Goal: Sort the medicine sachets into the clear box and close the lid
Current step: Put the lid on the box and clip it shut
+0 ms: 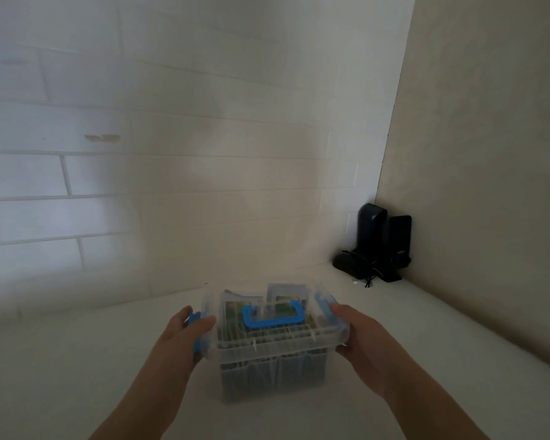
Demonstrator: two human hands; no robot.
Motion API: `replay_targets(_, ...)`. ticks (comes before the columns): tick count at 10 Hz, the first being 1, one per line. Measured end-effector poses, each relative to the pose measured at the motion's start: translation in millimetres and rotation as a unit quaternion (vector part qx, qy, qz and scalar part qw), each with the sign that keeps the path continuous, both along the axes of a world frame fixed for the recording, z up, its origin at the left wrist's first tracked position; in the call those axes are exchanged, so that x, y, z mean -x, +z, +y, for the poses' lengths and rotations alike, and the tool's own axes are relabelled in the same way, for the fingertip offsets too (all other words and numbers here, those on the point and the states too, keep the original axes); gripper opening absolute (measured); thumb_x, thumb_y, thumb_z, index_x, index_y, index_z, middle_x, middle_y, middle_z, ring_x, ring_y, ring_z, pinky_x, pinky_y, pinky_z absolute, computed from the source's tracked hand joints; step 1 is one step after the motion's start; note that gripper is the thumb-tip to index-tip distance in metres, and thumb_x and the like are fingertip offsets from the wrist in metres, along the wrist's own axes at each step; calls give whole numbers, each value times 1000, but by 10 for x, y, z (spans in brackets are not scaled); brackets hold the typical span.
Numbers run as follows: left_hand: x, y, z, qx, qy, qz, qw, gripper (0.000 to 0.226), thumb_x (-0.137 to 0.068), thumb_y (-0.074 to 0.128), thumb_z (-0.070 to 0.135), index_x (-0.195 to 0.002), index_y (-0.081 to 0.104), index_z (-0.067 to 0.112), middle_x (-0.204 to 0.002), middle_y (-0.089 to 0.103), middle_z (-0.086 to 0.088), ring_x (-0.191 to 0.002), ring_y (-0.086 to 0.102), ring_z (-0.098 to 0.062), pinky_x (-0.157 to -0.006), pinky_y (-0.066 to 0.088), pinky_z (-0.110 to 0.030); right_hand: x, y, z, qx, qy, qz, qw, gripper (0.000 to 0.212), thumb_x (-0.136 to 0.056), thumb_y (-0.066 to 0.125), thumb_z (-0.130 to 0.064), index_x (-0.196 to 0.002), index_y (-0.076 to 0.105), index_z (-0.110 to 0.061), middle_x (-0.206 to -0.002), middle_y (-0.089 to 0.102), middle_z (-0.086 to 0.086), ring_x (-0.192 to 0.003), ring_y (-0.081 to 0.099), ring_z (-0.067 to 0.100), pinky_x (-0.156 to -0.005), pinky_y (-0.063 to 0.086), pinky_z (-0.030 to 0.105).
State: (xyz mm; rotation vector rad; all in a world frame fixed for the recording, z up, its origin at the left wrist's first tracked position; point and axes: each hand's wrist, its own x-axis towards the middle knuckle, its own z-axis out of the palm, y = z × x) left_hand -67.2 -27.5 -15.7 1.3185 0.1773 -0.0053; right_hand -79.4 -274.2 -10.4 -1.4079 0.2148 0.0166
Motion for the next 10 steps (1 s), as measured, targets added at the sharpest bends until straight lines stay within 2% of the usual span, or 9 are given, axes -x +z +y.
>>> replay_targets(1,117,6,-46,-47,10,-57,997,23,-88,54,19,-112,57,22,-121,58,-13,-99,60,-25,-93,46,-45,-1,-24,26,0,-25,-48,999,20,-89,50,-20,-99,65,-9,-91,72,10,-81,68,21,-68,53,29)
replay_targets(2,185,13,-74,-117,-5,-90,989,38,-86,57,26,-123,49,26,-112,64,0,-96,63,-18,-86,50,-40,14,-3,54,36,-47,-72,996,17,-90,51,-19,-94,67,-20,-92,72,4,-85,68,16,-74,52,31)
replay_targets(3,200,51,-99,-139,-13,-97,985,52,-87,57,21,-135,37,23,-104,61,15,-90,60,-7,-76,45,-26,24,15,85,94,-56,-100,989,35,-92,48,-18,-64,69,-27,-62,71,-15,-61,65,-1,-67,50,24)
replay_targets(4,191,68,-126,-171,-15,-89,981,59,-90,51,19,-142,23,21,-138,46,1,-117,49,-19,-103,35,-31,55,30,158,123,-55,-113,984,20,-94,43,-25,-104,60,-29,-89,67,-18,-80,61,3,-76,45,22)
replay_targets(5,155,67,-138,-199,-24,-99,975,58,-93,46,18,-144,18,21,-149,28,0,-131,34,-17,-110,22,-28,53,2,189,168,-58,-119,977,42,-96,37,-28,-137,33,-20,-133,45,2,-109,47,14,-95,36,29)
replay_targets(6,115,55,-142,-220,-26,-104,970,57,-93,45,16,-144,18,20,-151,24,1,-136,27,-17,-111,19,-29,41,3,215,211,-64,-116,968,43,-97,33,-28,-139,29,-19,-135,44,3,-96,49,7,-83,41,17)
replay_targets(8,41,4,-122,-256,-18,-117,959,55,-93,44,15,-143,21,21,-151,24,1,-136,26,-16,-109,19,-26,24,-35,190,261,-80,-126,954,41,-97,30,-28,-137,31,-20,-118,47,-4,-76,44,-7,-54,37,-5)
replay_targets(9,38,-25,-129,-248,-20,-118,961,52,-92,47,18,-140,27,24,-146,35,-3,-131,36,-22,-109,25,-32,22,-106,205,238,-67,-134,960,37,-96,33,-28,-133,35,-22,-107,52,-12,-73,54,-6,-50,39,-3)
replay_targets(10,109,53,-74,-194,-7,-99,976,41,-88,53,27,-128,42,31,-120,56,-7,-107,56,-28,-101,41,-48,94,-54,164,184,-33,-109,976,41,-93,40,-33,-132,35,-24,-105,59,-7,-75,66,1,-57,50,10)
